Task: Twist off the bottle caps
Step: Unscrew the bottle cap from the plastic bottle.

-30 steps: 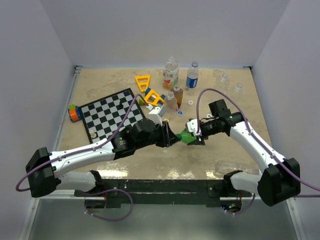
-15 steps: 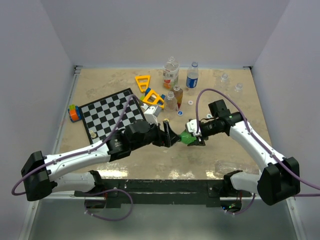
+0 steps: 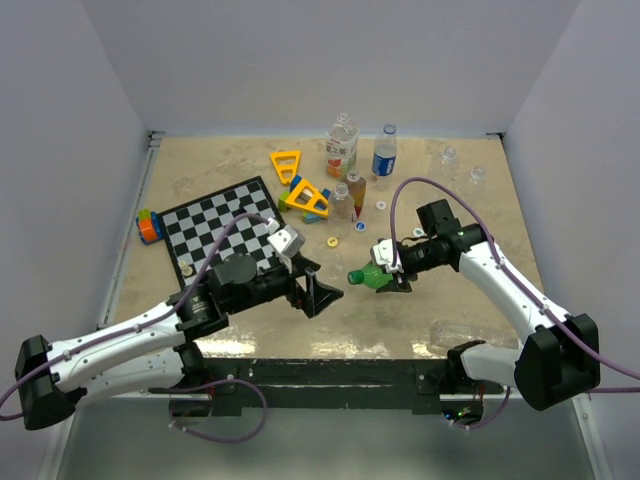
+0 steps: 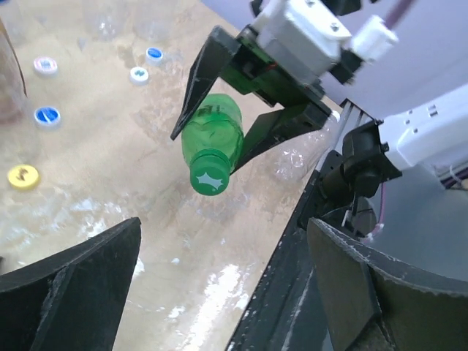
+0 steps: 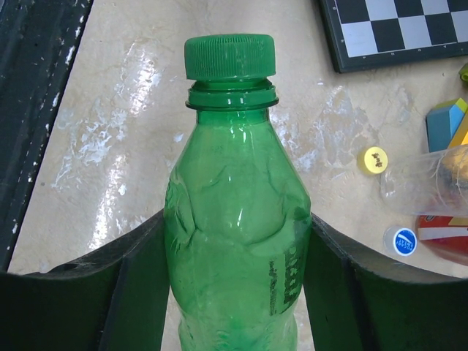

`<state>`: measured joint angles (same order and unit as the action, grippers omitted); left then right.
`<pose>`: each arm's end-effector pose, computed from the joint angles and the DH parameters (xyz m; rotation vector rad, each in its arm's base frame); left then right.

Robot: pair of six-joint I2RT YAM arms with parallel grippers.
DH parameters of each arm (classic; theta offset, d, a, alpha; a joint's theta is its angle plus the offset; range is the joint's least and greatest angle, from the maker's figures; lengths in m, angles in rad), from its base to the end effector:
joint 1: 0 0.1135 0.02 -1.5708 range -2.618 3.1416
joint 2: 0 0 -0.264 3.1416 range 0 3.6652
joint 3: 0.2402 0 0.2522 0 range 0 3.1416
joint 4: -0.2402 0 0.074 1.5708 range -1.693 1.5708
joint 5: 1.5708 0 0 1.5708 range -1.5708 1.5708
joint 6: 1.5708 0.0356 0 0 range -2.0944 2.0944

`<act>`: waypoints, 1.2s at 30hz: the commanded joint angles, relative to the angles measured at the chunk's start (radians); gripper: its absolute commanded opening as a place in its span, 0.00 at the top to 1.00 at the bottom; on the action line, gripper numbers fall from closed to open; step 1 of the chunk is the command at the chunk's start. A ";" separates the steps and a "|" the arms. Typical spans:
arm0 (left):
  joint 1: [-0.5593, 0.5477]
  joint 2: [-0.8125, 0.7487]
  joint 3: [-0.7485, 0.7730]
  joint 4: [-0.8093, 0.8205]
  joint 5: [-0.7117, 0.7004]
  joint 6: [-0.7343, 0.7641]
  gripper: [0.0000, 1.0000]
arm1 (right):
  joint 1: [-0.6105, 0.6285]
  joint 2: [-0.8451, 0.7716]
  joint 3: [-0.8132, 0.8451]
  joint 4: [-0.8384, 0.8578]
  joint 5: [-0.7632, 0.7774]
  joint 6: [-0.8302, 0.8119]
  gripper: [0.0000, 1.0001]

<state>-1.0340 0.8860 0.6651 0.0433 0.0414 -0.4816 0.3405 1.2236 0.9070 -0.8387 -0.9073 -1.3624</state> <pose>0.1077 -0.1838 0.3035 0.5474 1.8112 -1.1161 0.1983 0.1000 0.2547 -1.8490 1.3115 0.7266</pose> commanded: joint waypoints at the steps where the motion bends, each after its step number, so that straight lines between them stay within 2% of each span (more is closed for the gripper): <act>1: 0.005 -0.105 -0.038 0.059 0.066 0.302 0.00 | 0.005 0.001 0.000 -0.013 -0.016 -0.004 1.00; 5: 0.005 -0.110 -0.077 0.108 0.190 0.562 0.03 | 0.005 0.001 0.001 -0.014 -0.019 -0.007 1.00; 8: 0.003 -0.053 -0.087 0.164 0.274 0.717 0.06 | 0.005 0.008 0.003 -0.020 -0.019 -0.014 1.00; 15: -0.009 0.154 -0.050 0.233 0.236 0.912 0.13 | 0.005 0.008 0.001 -0.022 -0.019 -0.014 1.00; 23: -0.021 0.235 -0.041 0.374 0.181 0.939 0.17 | 0.005 0.008 0.003 -0.022 -0.019 -0.014 1.00; 28: -0.021 0.303 0.005 0.363 0.204 0.926 0.26 | 0.005 0.008 0.003 -0.022 -0.019 -0.015 1.00; 31: -0.021 0.329 0.031 0.346 0.199 0.907 0.37 | 0.005 0.008 0.003 -0.022 -0.019 -0.015 1.00; 36: -0.021 0.337 0.047 0.340 0.202 0.881 0.46 | 0.005 0.008 0.003 -0.023 -0.019 -0.014 1.00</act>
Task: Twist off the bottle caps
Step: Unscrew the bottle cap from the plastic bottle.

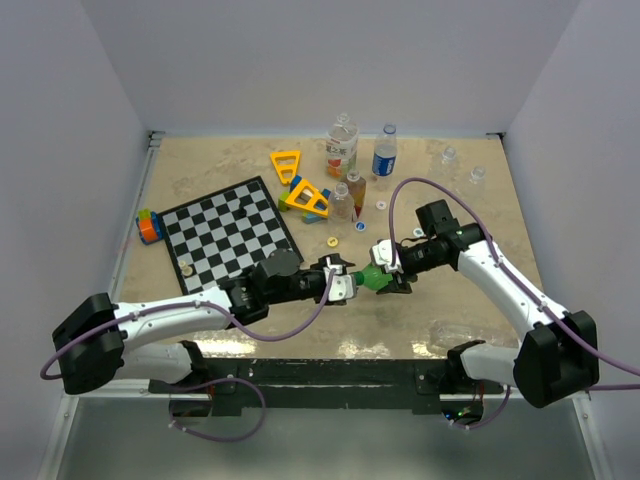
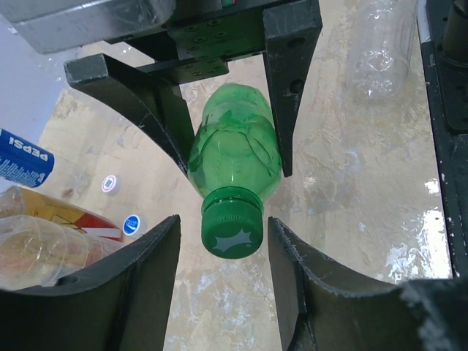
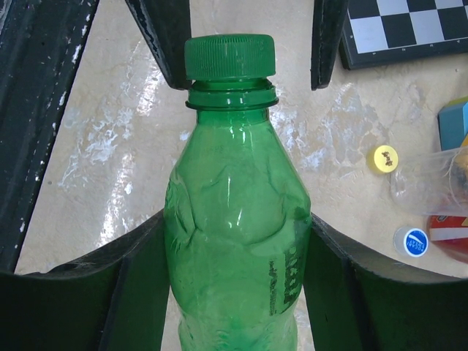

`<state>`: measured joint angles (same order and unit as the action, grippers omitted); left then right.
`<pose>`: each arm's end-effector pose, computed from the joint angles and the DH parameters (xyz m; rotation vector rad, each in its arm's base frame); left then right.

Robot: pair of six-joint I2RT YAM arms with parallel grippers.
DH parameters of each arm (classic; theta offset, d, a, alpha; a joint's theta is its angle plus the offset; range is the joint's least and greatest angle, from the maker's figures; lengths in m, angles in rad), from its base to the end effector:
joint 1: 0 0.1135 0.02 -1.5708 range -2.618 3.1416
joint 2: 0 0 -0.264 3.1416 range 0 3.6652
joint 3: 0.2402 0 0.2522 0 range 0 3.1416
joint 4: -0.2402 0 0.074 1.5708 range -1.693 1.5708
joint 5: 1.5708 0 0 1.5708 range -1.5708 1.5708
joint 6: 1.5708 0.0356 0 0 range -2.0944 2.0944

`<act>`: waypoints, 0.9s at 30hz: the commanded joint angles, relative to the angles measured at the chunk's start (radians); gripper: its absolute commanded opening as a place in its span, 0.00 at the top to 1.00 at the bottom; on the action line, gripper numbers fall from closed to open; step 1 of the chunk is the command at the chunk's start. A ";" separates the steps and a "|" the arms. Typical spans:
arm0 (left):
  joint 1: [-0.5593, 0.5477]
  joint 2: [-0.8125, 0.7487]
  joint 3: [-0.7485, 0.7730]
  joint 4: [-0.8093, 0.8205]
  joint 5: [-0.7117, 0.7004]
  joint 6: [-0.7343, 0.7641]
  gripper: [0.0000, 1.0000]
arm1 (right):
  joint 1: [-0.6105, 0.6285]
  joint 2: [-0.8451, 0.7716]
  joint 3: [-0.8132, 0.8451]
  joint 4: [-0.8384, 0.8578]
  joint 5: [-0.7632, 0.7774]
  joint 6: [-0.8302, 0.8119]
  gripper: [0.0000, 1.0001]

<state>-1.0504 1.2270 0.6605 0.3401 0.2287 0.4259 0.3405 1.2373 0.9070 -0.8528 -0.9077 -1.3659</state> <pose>0.1301 -0.2433 0.2568 1.3561 1.2420 -0.6479 0.1990 0.1003 0.2515 -1.8543 1.3298 0.7468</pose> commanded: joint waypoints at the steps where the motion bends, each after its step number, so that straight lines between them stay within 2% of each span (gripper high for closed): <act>1: -0.005 -0.004 0.050 0.043 0.015 -0.033 0.48 | 0.005 -0.006 0.004 -0.009 -0.019 -0.012 1.00; 4: -0.007 -0.003 0.053 0.037 0.020 -0.052 0.58 | 0.005 -0.006 0.003 -0.009 -0.019 -0.012 1.00; 8: -0.005 0.002 0.071 0.001 0.024 -0.110 0.86 | 0.005 -0.004 0.003 -0.008 -0.017 -0.012 1.00; 9: -0.005 0.002 0.079 -0.015 0.015 -0.145 0.96 | 0.005 -0.004 0.003 -0.008 -0.019 -0.010 1.00; 10: -0.005 0.002 0.093 -0.035 0.000 -0.191 1.00 | 0.005 -0.004 0.003 -0.008 -0.019 -0.010 1.00; 11: -0.005 0.000 0.109 -0.058 -0.018 -0.240 1.00 | 0.005 -0.004 0.003 -0.008 -0.017 -0.010 1.00; 16: 0.009 -0.003 0.206 -0.249 -0.176 -0.795 1.00 | 0.005 -0.002 0.001 -0.008 -0.016 -0.009 1.00; 18: 0.013 0.002 0.249 -0.379 -0.267 -1.051 1.00 | 0.005 -0.002 0.001 -0.005 -0.016 -0.009 1.00; 20: 0.013 0.023 0.296 -0.479 -0.311 -1.204 1.00 | 0.005 -0.001 0.001 -0.005 -0.017 -0.007 1.00; 23: 0.013 0.046 0.337 -0.539 -0.316 -1.309 1.00 | 0.006 -0.001 0.003 -0.005 -0.016 -0.009 1.00; 27: 0.013 0.040 0.346 -0.541 -0.334 -1.340 1.00 | 0.006 -0.002 0.001 -0.002 -0.014 -0.006 1.00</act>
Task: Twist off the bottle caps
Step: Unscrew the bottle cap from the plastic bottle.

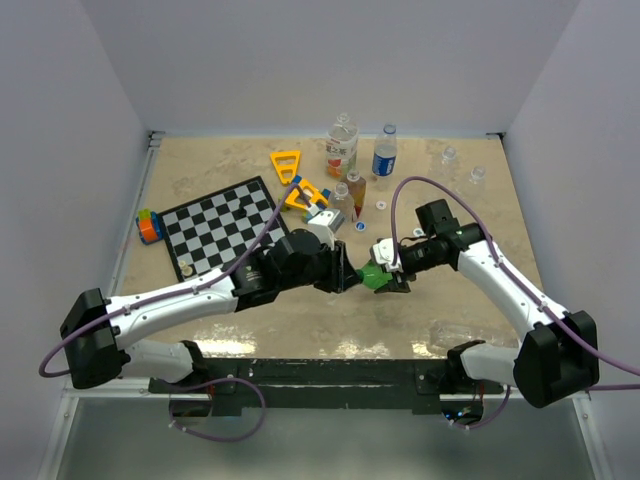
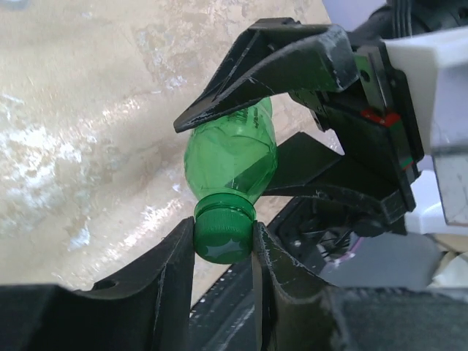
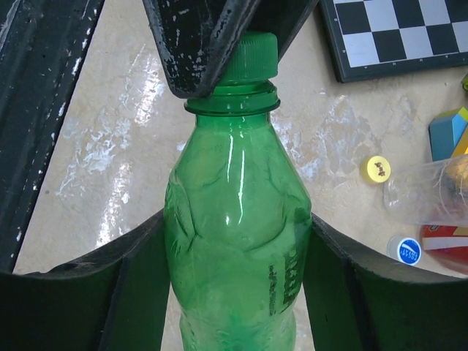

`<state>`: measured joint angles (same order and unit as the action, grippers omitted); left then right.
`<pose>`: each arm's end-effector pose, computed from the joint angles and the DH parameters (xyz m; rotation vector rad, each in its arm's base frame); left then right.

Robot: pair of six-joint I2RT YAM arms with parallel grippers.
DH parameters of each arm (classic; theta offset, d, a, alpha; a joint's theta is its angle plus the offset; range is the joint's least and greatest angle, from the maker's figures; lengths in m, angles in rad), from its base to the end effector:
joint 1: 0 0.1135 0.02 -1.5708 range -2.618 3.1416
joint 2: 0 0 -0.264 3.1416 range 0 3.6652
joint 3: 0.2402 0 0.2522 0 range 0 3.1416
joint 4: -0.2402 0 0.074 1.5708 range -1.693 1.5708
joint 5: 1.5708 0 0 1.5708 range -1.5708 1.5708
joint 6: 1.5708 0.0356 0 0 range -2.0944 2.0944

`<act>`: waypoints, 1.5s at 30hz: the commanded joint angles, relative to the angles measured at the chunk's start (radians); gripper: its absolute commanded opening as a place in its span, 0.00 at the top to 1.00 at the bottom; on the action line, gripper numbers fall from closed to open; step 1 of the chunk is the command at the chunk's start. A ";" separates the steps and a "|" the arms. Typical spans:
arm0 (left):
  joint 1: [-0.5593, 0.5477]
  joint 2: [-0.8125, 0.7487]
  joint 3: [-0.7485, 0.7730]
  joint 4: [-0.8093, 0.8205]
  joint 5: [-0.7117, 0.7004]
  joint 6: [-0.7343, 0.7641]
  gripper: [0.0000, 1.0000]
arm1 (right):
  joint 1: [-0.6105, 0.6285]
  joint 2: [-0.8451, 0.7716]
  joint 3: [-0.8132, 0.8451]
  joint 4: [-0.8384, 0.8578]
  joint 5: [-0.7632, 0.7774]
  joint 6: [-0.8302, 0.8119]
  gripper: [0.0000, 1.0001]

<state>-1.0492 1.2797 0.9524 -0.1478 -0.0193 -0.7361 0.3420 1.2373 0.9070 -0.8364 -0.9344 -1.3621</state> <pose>0.1466 -0.2536 0.2943 0.3346 2.2040 -1.0457 0.1997 0.1015 0.2528 -1.8401 1.3020 0.7629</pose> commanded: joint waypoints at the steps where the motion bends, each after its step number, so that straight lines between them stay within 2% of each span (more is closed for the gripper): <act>1: 0.012 -0.019 0.057 -0.055 -0.096 -0.178 1.00 | 0.003 -0.001 0.000 -0.018 0.013 -0.009 1.00; 3: 0.012 -0.036 0.052 -0.058 -0.116 -0.174 1.00 | 0.005 -0.001 0.000 -0.018 0.016 -0.008 1.00; 4: 0.012 -0.043 0.045 -0.050 -0.117 -0.161 0.96 | 0.003 0.001 0.000 -0.018 0.014 -0.008 1.00; 6: 0.012 -0.065 0.031 -0.030 -0.110 -0.122 0.78 | 0.005 0.001 0.000 -0.020 0.014 -0.006 1.00; 8: 0.012 -0.085 0.013 -0.004 -0.052 -0.070 0.53 | 0.005 -0.001 0.000 -0.018 0.014 -0.008 1.00; 10: 0.012 -0.100 0.016 -0.013 -0.025 -0.011 0.34 | 0.005 0.001 0.000 -0.018 0.014 -0.008 1.00; 13: 0.014 -0.134 0.009 -0.045 -0.033 0.076 0.17 | 0.005 0.002 0.000 -0.018 0.014 -0.008 1.00; 14: 0.014 -0.146 0.005 -0.059 -0.034 0.102 0.15 | 0.003 0.002 0.000 -0.017 0.014 -0.008 1.00; 18: 0.015 -0.215 -0.043 -0.087 -0.021 0.226 0.09 | 0.005 0.004 0.000 -0.015 0.016 -0.006 1.00; 23: 0.015 -0.316 -0.119 -0.081 0.015 0.398 0.08 | 0.005 0.007 0.000 -0.015 0.016 -0.005 1.00; 25: 0.015 -0.376 -0.167 -0.030 0.090 0.539 0.07 | 0.005 0.007 0.000 -0.015 0.016 -0.006 1.00; 31: 0.015 -0.532 -0.354 0.203 0.185 0.970 0.06 | 0.005 0.008 -0.002 -0.015 0.016 -0.008 1.00; 33: 0.015 -0.530 -0.380 0.255 0.208 1.072 0.06 | 0.005 0.008 -0.002 -0.016 0.016 -0.008 1.00; 36: 0.015 -0.462 -0.368 0.261 0.213 1.147 0.06 | 0.005 0.011 0.000 -0.015 0.017 -0.008 1.00; 45: 0.014 -0.309 -0.354 0.361 0.285 1.239 0.08 | 0.005 0.013 0.000 -0.017 0.017 -0.009 1.00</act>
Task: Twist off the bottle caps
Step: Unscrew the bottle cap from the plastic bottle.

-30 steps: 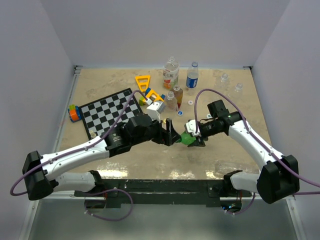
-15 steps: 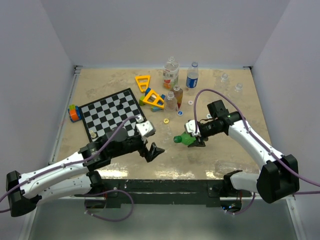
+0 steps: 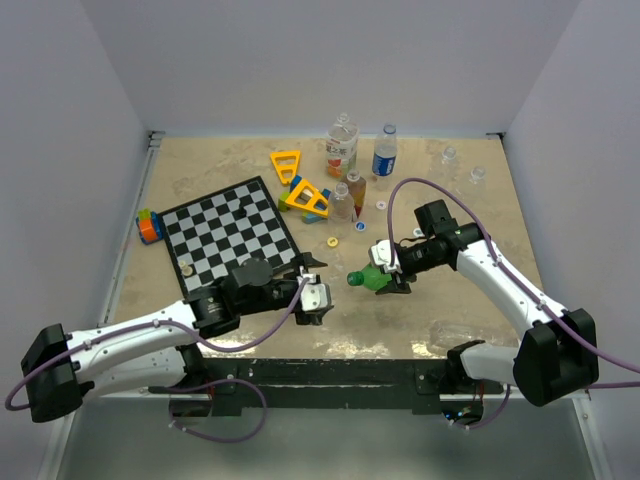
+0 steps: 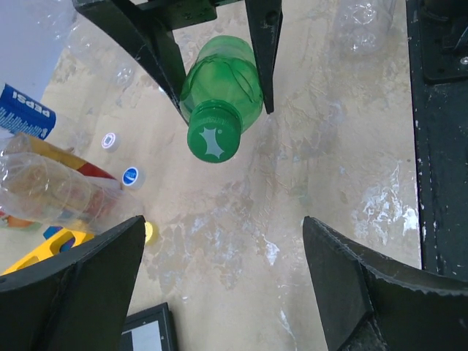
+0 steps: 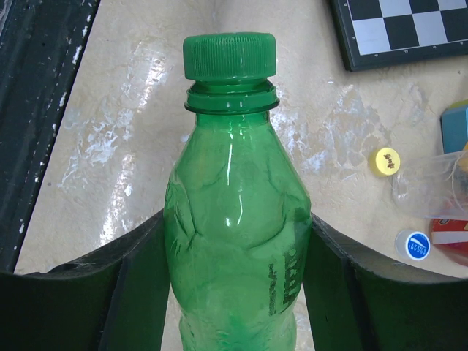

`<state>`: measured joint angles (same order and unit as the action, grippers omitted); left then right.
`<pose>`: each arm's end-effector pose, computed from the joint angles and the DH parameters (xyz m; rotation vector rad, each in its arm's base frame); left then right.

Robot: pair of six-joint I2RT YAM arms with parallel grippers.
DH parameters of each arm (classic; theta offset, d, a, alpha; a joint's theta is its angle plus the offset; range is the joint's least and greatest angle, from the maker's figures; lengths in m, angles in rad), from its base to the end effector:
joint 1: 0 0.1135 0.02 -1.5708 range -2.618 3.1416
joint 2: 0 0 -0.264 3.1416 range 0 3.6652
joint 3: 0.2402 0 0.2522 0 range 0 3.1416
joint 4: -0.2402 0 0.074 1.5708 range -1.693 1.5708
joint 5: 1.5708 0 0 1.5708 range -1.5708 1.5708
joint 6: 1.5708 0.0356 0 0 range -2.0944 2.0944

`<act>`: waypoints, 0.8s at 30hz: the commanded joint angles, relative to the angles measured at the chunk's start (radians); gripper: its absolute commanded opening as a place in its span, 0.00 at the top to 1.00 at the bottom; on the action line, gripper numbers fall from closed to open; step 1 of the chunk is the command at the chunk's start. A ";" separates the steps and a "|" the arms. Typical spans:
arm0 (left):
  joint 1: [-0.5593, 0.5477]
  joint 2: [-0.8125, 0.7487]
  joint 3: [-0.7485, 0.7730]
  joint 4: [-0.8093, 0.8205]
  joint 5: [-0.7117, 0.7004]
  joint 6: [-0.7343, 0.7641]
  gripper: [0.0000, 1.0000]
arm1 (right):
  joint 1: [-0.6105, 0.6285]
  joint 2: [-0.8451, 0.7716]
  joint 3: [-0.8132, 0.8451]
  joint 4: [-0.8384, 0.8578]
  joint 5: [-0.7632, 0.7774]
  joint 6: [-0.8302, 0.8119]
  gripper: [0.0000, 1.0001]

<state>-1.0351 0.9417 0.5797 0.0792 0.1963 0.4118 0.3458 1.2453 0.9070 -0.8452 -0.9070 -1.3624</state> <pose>0.1061 -0.1924 0.2659 1.3545 1.3227 -0.6116 0.2001 0.1019 0.2501 -1.8570 1.3297 0.7510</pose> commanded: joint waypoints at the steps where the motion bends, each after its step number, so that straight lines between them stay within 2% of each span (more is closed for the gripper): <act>1: 0.000 0.041 0.022 0.154 0.078 0.096 0.08 | 0.001 0.005 0.000 -0.008 -0.010 -0.009 1.00; 9: 0.000 0.144 0.066 0.217 0.120 0.107 0.10 | 0.001 -0.001 0.000 -0.011 -0.012 -0.010 1.00; 24: -0.011 0.252 0.131 0.258 0.100 0.059 0.34 | 0.001 0.000 0.000 -0.011 -0.012 -0.010 1.00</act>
<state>-1.0401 1.1908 0.6640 0.2756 0.2844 0.4866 0.3458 1.2507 0.9070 -0.8467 -0.9070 -1.3628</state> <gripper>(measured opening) 0.695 0.637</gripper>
